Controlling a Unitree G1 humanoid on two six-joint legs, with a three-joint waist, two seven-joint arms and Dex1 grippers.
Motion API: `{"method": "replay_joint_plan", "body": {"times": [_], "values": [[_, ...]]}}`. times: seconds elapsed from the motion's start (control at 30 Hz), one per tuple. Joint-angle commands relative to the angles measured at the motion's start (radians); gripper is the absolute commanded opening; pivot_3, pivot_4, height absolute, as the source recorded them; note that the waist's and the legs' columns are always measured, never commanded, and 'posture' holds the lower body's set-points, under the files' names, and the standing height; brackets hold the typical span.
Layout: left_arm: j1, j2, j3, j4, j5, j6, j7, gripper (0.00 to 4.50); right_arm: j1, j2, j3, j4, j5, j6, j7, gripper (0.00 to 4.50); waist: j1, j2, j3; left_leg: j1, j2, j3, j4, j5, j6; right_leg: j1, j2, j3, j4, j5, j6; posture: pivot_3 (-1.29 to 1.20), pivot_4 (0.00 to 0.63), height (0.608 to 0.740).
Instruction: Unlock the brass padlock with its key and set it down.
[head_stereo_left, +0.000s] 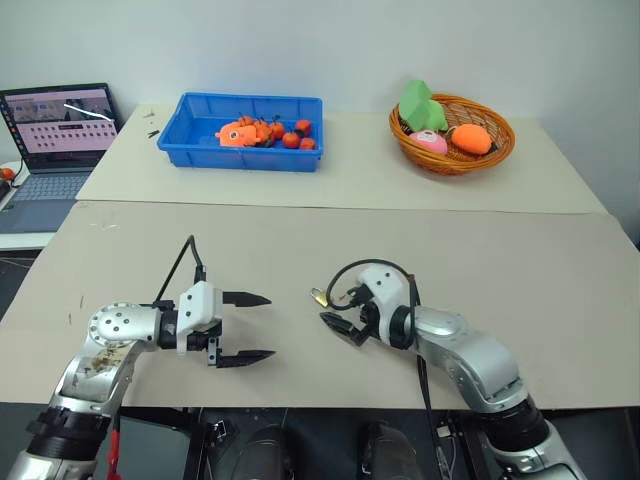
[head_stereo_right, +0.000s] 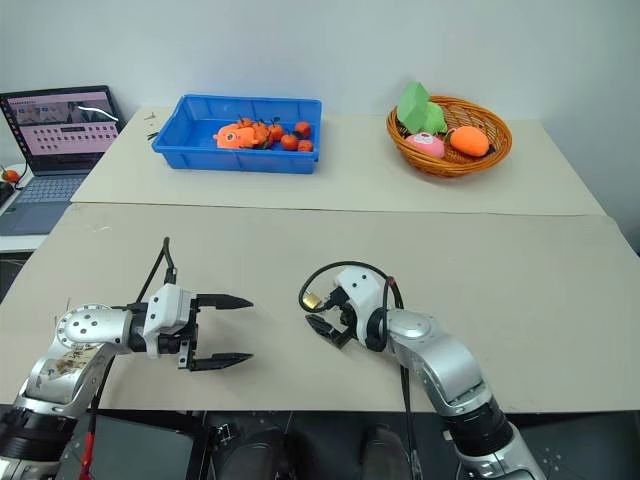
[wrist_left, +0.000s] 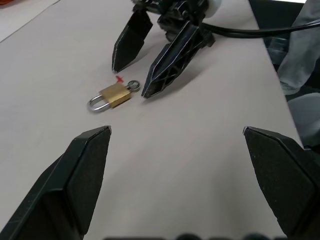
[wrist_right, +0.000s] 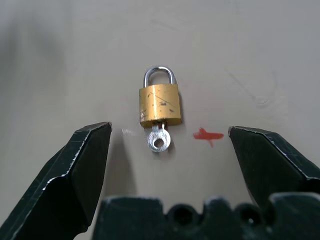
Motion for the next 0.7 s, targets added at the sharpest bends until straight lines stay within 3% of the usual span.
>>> {"method": "replay_joint_plan", "body": {"times": [0.03,0.6,0.7], "values": [[-0.016,0.015,0.019,0.024,0.007,-0.048,-0.013,4.50,-0.032,0.022,0.014,0.007,-0.025,-0.032,0.000,4.49,0.000,0.000,0.000,0.000,0.000,0.000,-0.001,0.000,0.000,0.000,0.000,0.000,0.000,0.000,0.000,0.00,0.150,0.684],[-0.043,0.010,0.019,0.030,0.001,-0.037,0.019,4.50,-0.001,0.040,0.045,0.098,-0.115,-0.082,0.003,4.49,-0.001,0.000,0.000,0.001,0.000,0.000,0.000,0.000,0.000,0.001,0.000,0.000,0.001,0.000,0.000,0.00,0.150,0.684],[-0.045,0.008,0.018,0.023,-0.001,-0.033,0.023,4.50,0.007,0.059,0.036,0.104,-0.112,-0.084,0.003,3.83,-0.002,0.000,0.000,0.002,0.000,0.000,0.000,0.000,-0.001,0.001,0.000,0.001,0.001,0.000,0.000,0.00,0.150,0.684]]}}
